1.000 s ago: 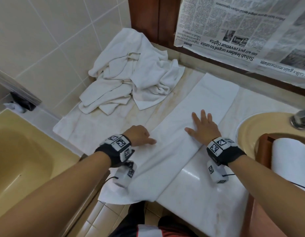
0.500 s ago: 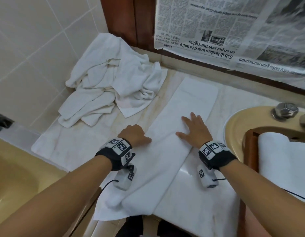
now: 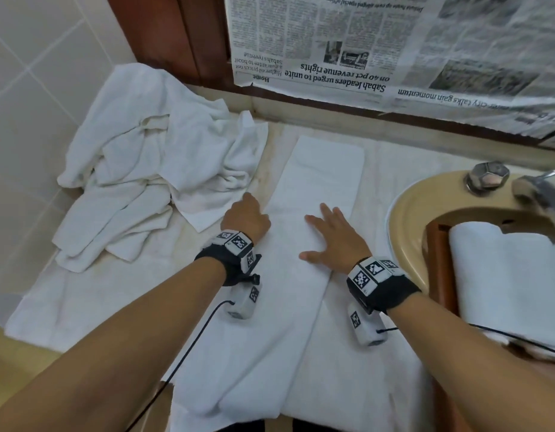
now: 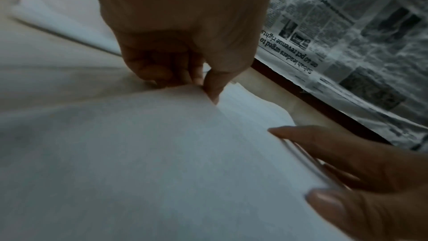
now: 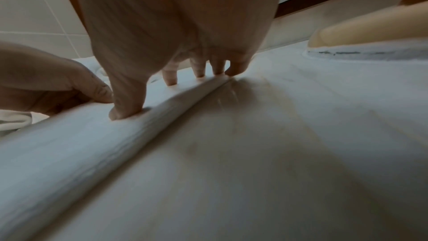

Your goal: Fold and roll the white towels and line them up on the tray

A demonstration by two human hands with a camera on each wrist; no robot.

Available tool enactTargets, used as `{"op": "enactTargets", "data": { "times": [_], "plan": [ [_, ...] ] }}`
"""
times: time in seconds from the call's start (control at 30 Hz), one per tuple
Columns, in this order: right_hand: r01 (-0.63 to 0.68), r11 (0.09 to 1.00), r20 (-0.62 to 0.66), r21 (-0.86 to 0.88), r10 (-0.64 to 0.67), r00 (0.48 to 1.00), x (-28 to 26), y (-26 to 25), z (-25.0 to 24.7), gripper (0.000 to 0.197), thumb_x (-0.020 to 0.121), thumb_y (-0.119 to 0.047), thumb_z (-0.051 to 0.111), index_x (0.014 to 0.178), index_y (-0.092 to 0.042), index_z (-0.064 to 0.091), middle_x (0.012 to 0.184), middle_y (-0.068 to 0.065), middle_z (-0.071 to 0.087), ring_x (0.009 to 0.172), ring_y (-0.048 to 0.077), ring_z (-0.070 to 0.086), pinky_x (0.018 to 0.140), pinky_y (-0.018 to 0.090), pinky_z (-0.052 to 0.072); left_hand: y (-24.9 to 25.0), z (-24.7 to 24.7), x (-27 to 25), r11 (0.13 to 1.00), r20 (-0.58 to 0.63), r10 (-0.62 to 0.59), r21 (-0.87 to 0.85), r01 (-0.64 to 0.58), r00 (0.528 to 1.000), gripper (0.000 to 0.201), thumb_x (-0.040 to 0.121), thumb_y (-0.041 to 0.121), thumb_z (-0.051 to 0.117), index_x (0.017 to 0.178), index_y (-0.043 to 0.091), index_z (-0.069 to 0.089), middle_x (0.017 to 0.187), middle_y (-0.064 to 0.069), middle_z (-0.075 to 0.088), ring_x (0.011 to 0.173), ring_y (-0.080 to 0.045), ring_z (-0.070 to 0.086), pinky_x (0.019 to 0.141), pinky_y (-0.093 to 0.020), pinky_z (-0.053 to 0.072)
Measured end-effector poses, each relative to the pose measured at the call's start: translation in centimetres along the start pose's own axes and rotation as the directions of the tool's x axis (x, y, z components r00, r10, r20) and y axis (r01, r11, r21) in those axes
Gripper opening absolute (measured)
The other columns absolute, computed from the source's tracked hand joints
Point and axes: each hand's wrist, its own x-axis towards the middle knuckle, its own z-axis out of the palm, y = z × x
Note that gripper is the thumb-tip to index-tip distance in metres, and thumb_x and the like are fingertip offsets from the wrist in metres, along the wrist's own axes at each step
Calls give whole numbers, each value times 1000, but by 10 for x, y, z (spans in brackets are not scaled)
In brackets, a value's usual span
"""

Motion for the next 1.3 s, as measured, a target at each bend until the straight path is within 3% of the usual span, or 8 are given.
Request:
{"op": "enactTargets", "data": {
  "times": [0.1, 0.2, 0.3, 0.53, 0.63, 0.77, 1.0, 1.3],
  "plan": [
    [-14, 999, -13, 41, 14, 1000, -1, -5, 0, 94, 83, -51, 66, 154, -27, 9, 161, -8, -12, 148, 14, -13, 118, 37, 10, 9, 12, -14, 897, -57, 410, 209, -390, 910, 59, 91, 28, 55, 145, 22, 31, 148, -5, 34, 132, -27, 38, 98, -41, 38],
    [-41, 994, -23, 105, 44, 999, -3, -7, 0, 101, 84, -45, 68, 154, -16, 2, 161, -7, -11, 148, 12, -12, 119, 34, 9, 9, 25, -14, 697, 267, 581, 325, -640, 769, 61, 99, 43, 38, 153, 34, 12, 163, 6, -1, 149, -19, 4, 113, -43, 18],
    [-51, 999, 6, -11, 51, 999, -6, -8, 5, 95, 90, -55, 54, 154, -15, -4, 160, -5, -18, 147, 16, -16, 119, 38, 7, -10, 30, -6, 744, 341, 479, 332, -581, 809, 64, 98, 59, 20, 152, 39, -7, 158, 15, -24, 147, -16, -18, 118, -49, 5],
    [-68, 977, 83, -202, 86, 993, 2, -3, -1, 85, 97, -56, 34, 151, -18, -19, 156, -6, -29, 146, 17, -20, 120, 39, 3, -19, 9, -1, 805, 356, 284, 416, -423, 890, 65, 101, 53, 17, 152, 31, -16, 157, 6, -28, 148, -19, -16, 118, -48, 3],
    [-68, 972, 92, -226, 91, 992, 15, 3, -11, 83, 99, -54, 34, 151, -18, -20, 156, -5, -30, 146, 17, -21, 121, 40, 3, -22, 3, -16, 767, 363, 367, 403, -499, 857, 71, 98, 58, 21, 151, 31, -19, 157, 2, -30, 148, -20, -15, 117, -45, 4],
    [-69, 961, 82, -266, 93, 992, 40, 12, -27, 81, 99, -53, 34, 151, -19, -18, 157, -5, -28, 147, 18, -19, 120, 41, 4, -30, 6, -43, 611, 492, 522, 355, -708, 697, 67, 99, 58, 21, 152, 33, -13, 157, 6, -28, 147, -16, -18, 118, -43, 3],
    [-169, 947, -132, -273, 137, 982, 29, -21, -24, 67, 101, -34, 36, 154, -11, 1, 161, 7, -14, 148, 27, -10, 119, 41, 5, -66, 7, -33, 651, 434, 451, 438, -620, 780, 78, 77, 66, -16, 150, 37, -18, 153, 14, -34, 147, -16, -19, 118, -45, 5],
    [-193, 965, 57, -176, 205, 977, -26, -45, 36, 89, 90, -72, 17, 151, -18, -20, 155, 1, -33, 145, 19, -24, 118, 40, 1, -53, -6, 3, 677, 488, 428, 386, -627, 761, 63, 100, 57, 15, 149, 38, -18, 153, 16, -32, 146, -21, -22, 117, -49, -3]
  ]
}}
